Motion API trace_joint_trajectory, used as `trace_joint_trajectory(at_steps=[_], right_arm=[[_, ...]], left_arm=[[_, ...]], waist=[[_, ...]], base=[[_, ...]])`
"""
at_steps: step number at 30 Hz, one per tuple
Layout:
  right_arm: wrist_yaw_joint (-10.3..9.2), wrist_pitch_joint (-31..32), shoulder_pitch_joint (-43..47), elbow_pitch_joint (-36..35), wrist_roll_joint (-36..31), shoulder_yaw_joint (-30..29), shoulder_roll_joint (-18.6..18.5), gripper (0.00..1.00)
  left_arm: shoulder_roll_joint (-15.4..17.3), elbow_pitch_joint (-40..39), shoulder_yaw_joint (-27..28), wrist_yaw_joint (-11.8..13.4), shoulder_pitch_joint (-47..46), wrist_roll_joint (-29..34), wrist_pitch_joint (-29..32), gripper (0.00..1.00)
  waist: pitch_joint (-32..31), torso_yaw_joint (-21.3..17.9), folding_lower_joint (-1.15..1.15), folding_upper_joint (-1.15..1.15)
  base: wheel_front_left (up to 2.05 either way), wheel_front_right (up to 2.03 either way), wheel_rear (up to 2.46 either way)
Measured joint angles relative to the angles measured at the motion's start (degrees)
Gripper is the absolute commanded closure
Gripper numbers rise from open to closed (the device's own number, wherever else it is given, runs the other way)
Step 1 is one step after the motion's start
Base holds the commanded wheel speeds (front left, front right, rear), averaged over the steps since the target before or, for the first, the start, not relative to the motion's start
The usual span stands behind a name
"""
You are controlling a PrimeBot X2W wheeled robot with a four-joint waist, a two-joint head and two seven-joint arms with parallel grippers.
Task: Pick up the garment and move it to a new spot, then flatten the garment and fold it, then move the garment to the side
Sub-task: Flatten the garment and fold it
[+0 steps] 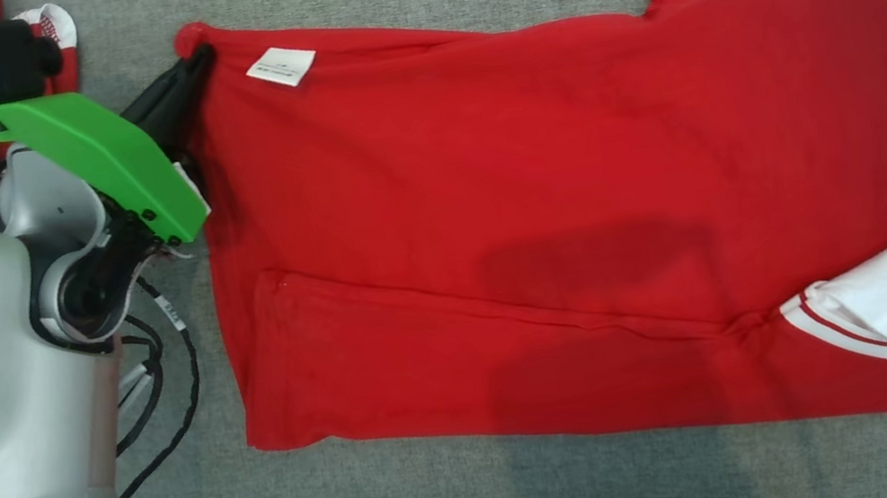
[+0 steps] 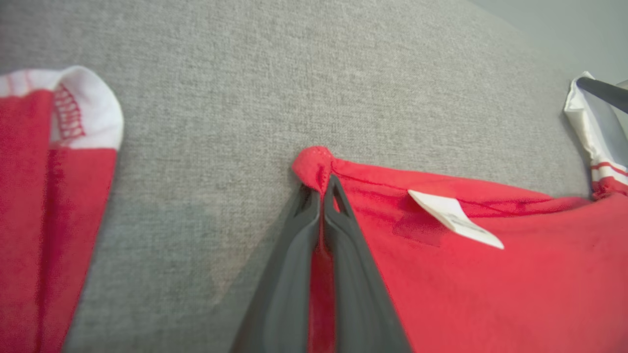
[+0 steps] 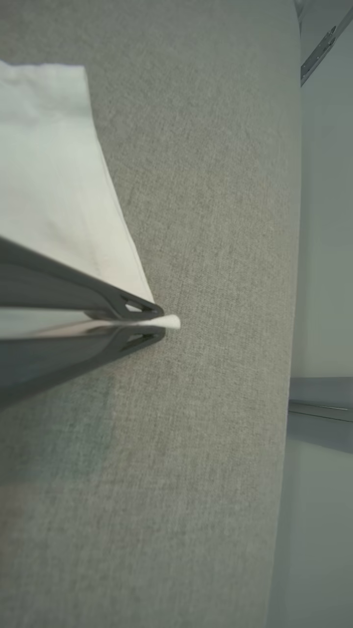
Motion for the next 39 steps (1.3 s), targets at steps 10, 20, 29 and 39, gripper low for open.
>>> trace_joint_trajectory(at_steps=[10,20,29,39], right_arm=[[3.54,-6.3,1.3,-2.4,4.5,-3.7,0.5,1.0],[5.15,-12.6,8.3,-5.4,7.5,-5.2,1.5,1.0],[6.01,-16.3,12.4,-10.8,9.6,-5.8,1.6,1.0],[6.19,-20.0,21.6,-16.6,11.6,-6.7,1.9,1.0]], left_arm=[[0.8,2.0,2.0,0.0,0.9,0.0,-3.4,1.0],[1.8,3.9,3.7,0.0,4.9,-0.5,-7.5,1.0],[2.3,4.1,3.5,0.0,7.3,-0.5,-9.0,1.0],[3.9,1.4,2.9,-0.2,9.4,0.0,-12.9,1.0]], waist=[[-1.4,-2.0,0.0,0.0],[-4.8,-4.4,0.0,0.0],[-7.8,-6.4,-0.01,0.0],[-8.9,-8.1,-0.01,0.0]], base=[[0.0,0.0,0.0],[0.0,0.0,0.0],[0.0,0.0,0.0],[0.0,0.0,0.0]])
